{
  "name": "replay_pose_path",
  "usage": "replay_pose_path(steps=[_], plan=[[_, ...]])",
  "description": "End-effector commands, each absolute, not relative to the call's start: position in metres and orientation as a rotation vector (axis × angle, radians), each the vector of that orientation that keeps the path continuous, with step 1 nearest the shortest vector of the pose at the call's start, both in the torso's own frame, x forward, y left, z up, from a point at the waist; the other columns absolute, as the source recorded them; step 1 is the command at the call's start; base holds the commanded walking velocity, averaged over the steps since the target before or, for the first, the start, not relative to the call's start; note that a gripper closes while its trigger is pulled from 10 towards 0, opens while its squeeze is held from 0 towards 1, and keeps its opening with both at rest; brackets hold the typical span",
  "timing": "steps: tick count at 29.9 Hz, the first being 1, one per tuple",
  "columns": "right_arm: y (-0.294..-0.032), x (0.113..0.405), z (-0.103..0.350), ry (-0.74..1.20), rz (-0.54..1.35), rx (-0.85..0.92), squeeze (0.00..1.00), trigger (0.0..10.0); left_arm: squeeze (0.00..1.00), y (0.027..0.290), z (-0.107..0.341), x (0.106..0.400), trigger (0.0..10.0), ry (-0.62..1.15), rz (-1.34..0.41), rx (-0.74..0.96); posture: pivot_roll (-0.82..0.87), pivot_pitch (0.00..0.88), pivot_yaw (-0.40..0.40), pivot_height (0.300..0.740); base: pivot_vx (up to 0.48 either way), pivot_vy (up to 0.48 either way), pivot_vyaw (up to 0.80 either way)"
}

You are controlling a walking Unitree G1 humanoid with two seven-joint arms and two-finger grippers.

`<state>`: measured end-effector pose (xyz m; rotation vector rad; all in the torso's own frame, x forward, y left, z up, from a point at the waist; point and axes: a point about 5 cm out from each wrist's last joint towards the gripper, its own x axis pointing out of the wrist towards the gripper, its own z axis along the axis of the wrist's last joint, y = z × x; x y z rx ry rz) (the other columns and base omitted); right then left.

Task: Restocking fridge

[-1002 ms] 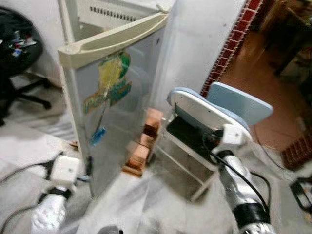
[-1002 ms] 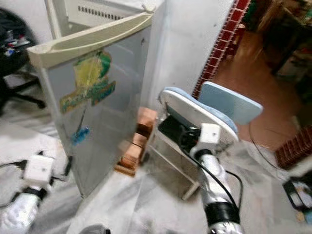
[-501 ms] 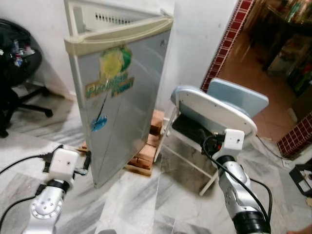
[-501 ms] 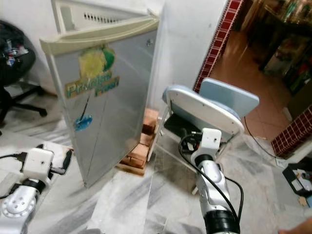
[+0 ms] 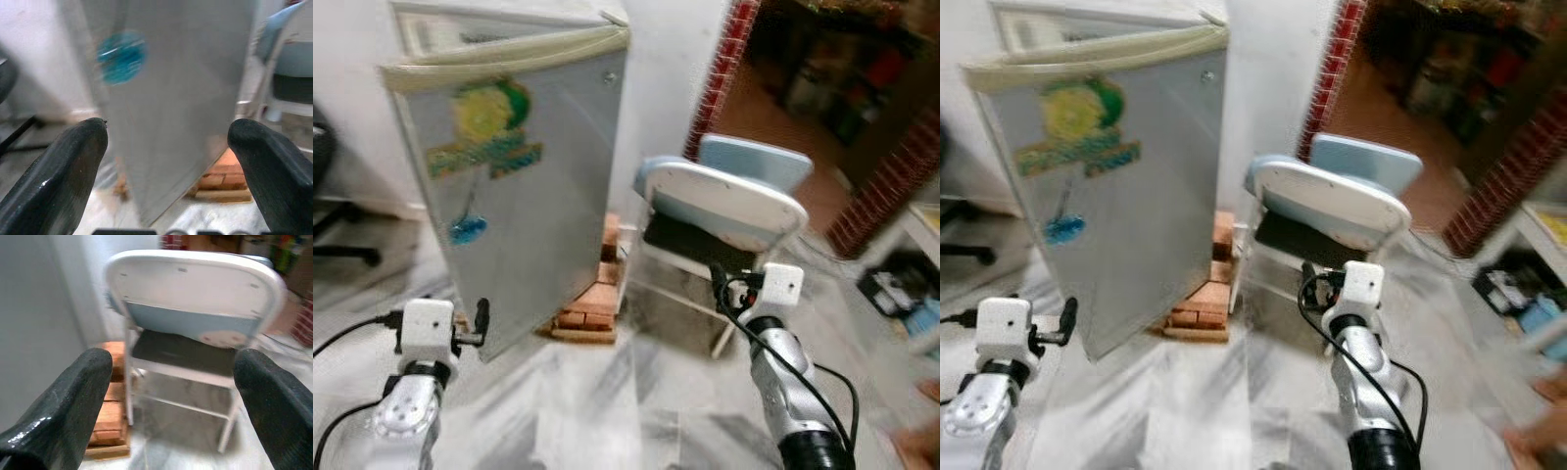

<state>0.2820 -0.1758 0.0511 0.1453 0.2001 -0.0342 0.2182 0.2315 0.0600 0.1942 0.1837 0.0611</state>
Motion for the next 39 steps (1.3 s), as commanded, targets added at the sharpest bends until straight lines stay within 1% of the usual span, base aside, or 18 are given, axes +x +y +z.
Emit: replay_pose_path(steps=[1, 6, 12, 21, 33, 35, 39], plan=[[-0.187, 0.285, 0.058, 0.181, -0.061, 0.125, 0.0, 10.0, 0.0, 0.217, 0.064, 0.224, 10.0, 0.15, 0.021, 0.179, 0.1, 0.0, -0.089, 0.74, 0.0, 0.48, -0.8], [-0.187, 0.286, 0.062, 0.161, -0.058, 0.113, 0.0, 10.0, 0.0, 0.218, 0.069, 0.225, 10.0, 0.119, 0.033, 0.177, 0.1, 0.0, -0.08, 0.74, 0.0, 0.48, -0.8], [-0.184, 0.279, 0.057, 0.177, -0.052, 0.121, 0.0, 10.0, 0.0, 0.219, 0.069, 0.227, 10.0, 0.123, 0.04, 0.174, 0.09, 0.0, -0.077, 0.74, 0.0, 0.48, -0.8], [-0.187, 0.281, 0.06, 0.172, -0.048, 0.122, 0.0, 10.0, 0.0, 0.21, 0.065, 0.228, 10.0, 0.129, 0.028, 0.161, 0.09, 0.0, -0.075, 0.74, 0.0, 0.48, -0.72], [-0.183, 0.282, 0.058, 0.184, -0.045, 0.133, 0.0, 10.0, 0.0, 0.206, 0.062, 0.229, 10.0, 0.138, -0.002, 0.177, 0.09, 0.0, -0.066, 0.74, 0.0, 0.475, 0.0], [-0.183, 0.281, 0.057, 0.187, -0.055, 0.133, 0.0, 10.0, 0.0, 0.204, 0.062, 0.229, 10.0, 0.136, -0.021, 0.2, 0.09, 0.0, -0.058, 0.74, 0.0, 0.0, 0.0], [-0.183, 0.281, 0.056, 0.186, -0.063, 0.135, 0.0, 10.0, 0.0, 0.201, 0.063, 0.23, 10.0, 0.129, -0.041, 0.194, 0.08, 0.0, -0.048, 0.74, 0.0, 0.0, 0.0]])
